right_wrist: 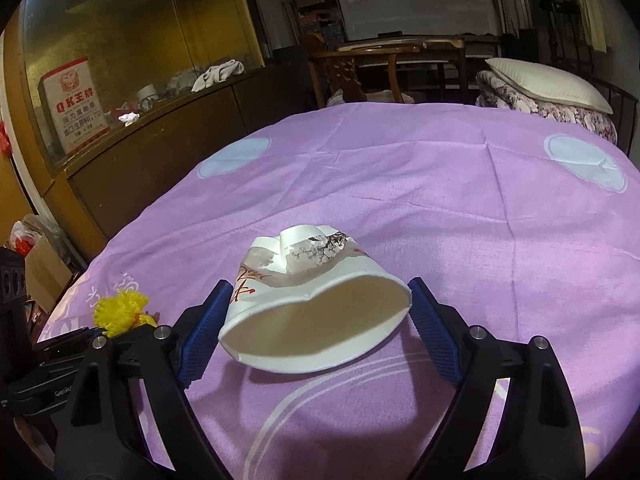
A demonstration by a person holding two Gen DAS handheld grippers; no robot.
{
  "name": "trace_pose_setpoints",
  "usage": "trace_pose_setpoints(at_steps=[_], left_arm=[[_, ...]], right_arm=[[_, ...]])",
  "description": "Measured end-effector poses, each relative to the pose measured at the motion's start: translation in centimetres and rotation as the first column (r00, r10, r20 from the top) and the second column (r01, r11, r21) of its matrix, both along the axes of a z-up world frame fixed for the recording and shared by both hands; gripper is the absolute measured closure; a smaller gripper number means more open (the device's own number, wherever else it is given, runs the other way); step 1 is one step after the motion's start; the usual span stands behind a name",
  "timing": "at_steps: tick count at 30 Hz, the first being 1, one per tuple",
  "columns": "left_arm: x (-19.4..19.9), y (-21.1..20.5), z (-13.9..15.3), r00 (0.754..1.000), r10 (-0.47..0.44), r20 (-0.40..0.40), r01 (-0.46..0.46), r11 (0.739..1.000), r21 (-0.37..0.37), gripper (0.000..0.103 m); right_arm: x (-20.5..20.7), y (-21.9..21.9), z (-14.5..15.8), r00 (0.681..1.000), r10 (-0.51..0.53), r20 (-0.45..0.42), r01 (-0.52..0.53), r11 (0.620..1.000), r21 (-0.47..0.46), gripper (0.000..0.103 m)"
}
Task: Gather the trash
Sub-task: 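Lift the tassel and paper cup and carry both tools to the red basket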
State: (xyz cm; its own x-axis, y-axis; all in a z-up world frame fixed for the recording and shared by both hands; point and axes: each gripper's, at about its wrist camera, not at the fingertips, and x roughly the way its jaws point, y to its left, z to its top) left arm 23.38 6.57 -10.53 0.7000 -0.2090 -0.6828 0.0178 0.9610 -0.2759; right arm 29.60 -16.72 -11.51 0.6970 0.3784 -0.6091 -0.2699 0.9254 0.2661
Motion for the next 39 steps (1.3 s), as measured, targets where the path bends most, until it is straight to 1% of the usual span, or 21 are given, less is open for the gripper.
trace_pose_setpoints(at_steps=[6,10,17,21,25,30,33,39], left_arm=[[-0.4,-0.2,0.1,1.0,0.015,0.001,-0.015,0.999,0.028,0.069],[-1.5,-0.4,0.3,1.0,0.026,0.002,-0.027,0.998,0.052,0.069],[-4.9,-0.1,0.6,0.998,0.054,-0.011,-0.054,0.997,0.053,0.069],[-6.9,-0.5,1.5,0.998,0.056,0.0,-0.056,0.994,0.097,0.069],[-9.2,-0.6,3.5,0.998,0.054,0.04,-0.058,0.991,0.117,0.069],[-12.3,-0.9,7.1,0.992,0.044,0.12,-0.061,0.988,0.14,0.069],[-14.7,-1.5,9.5,0.984,0.031,0.178,-0.06,0.985,0.16,0.069],[-19.1,-2.5,13.2,0.966,0.002,0.257,-0.058,0.976,0.212,0.069]], right_arm=[[-1.6,-0.2,0.3,1.0,-0.006,0.008,0.006,1.0,0.019,0.019],[-3.4,-0.1,0.6,1.0,-0.008,0.013,0.008,1.0,0.025,0.018],[-9.0,-0.7,1.5,0.999,-0.03,0.038,0.029,0.999,0.038,0.018],[-11.9,-1.4,2.1,0.997,-0.055,0.049,0.052,0.997,0.053,0.018],[-14.4,-2.8,3.3,0.994,-0.088,0.057,0.082,0.992,0.097,0.018],[-17.4,-4.2,6.1,0.989,-0.109,0.104,0.094,0.985,0.142,0.018],[-19.5,-4.6,8.2,0.982,-0.108,0.156,0.084,0.985,0.154,0.018],[-24.3,-4.4,12.2,0.959,-0.082,0.272,0.042,0.988,0.151,0.018]])
